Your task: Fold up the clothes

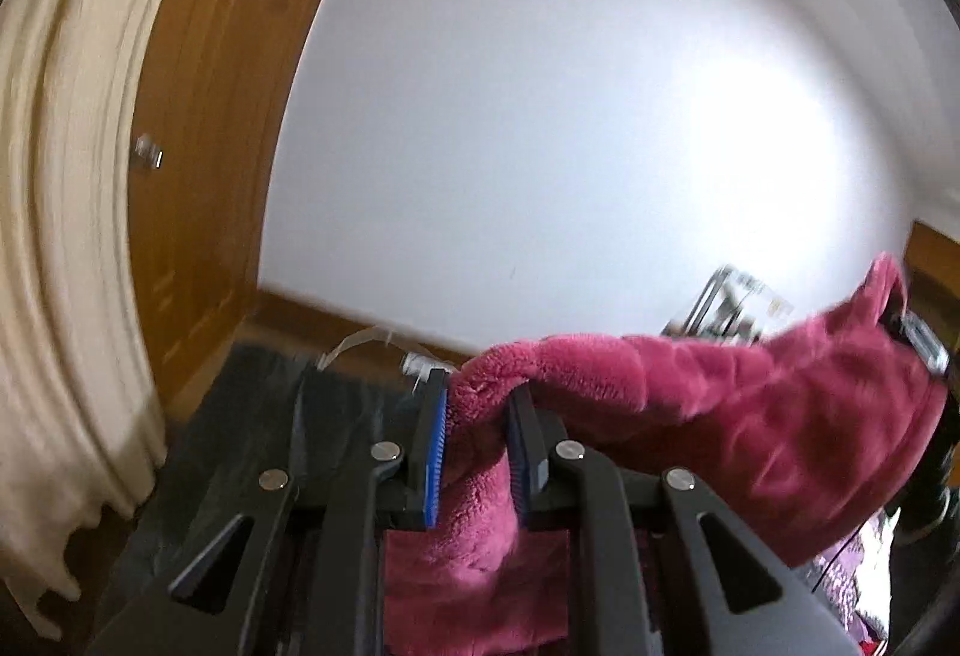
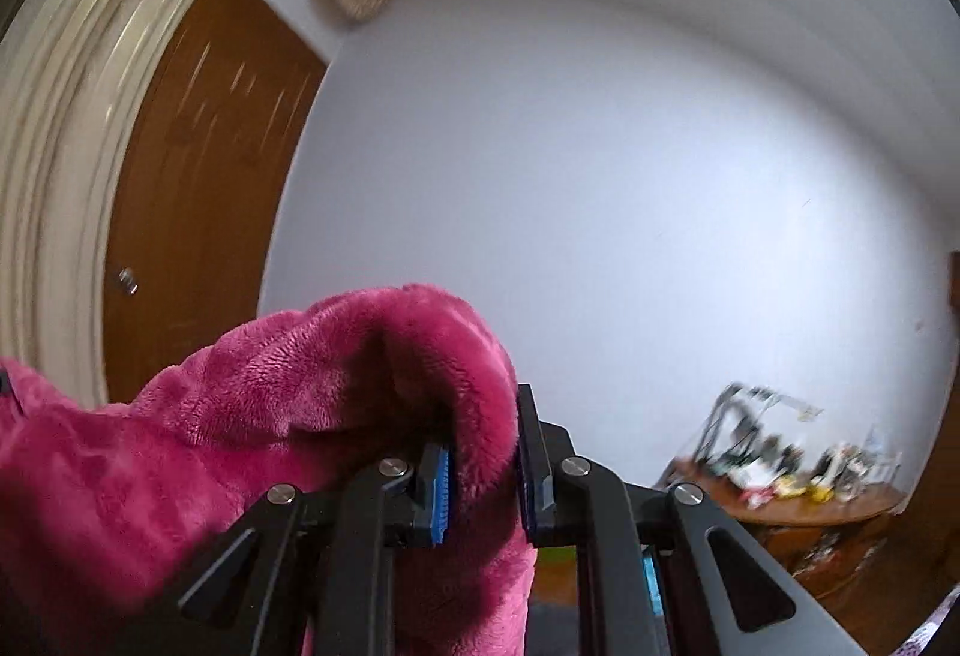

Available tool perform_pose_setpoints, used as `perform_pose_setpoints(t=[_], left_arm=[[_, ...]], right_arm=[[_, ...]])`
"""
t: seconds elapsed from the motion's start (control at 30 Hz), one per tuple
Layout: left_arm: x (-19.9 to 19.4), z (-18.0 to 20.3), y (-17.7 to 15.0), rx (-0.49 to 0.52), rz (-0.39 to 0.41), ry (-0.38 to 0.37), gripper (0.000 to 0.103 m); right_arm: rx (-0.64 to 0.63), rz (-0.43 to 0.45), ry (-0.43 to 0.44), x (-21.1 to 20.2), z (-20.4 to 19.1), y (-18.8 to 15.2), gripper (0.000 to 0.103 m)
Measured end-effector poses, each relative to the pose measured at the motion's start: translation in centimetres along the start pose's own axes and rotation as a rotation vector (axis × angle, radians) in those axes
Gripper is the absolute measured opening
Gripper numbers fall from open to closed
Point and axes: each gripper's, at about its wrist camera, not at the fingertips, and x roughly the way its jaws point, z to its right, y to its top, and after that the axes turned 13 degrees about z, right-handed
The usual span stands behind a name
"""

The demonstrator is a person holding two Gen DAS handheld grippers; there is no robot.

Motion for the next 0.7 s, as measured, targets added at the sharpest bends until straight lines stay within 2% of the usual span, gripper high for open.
perform_pose_setpoints(t=[0.1,0.4,0.6,0.7], left_arm=[[-2.5,2.3,3.2,-0.006,0.11,-0.038,0.021],[-15.7,10.3,10.9,0.028,0.443,-0.161,0.021],[-24.2,15.3,12.3,0.12,0.601,-0.19,0.022],[-26.6,16.9,11.8,0.152,0.614,-0.177,0.023]], right_arm=[[0.002,0.07,-0.044,-3.1,1.7,2.8,0.018],[-0.072,0.318,-0.194,-16.2,5.1,10.8,0.018],[-0.116,0.451,-0.317,-24.5,7.5,14.7,0.018],[-0.127,0.471,-0.33,-26.7,8.2,15.2,0.018]])
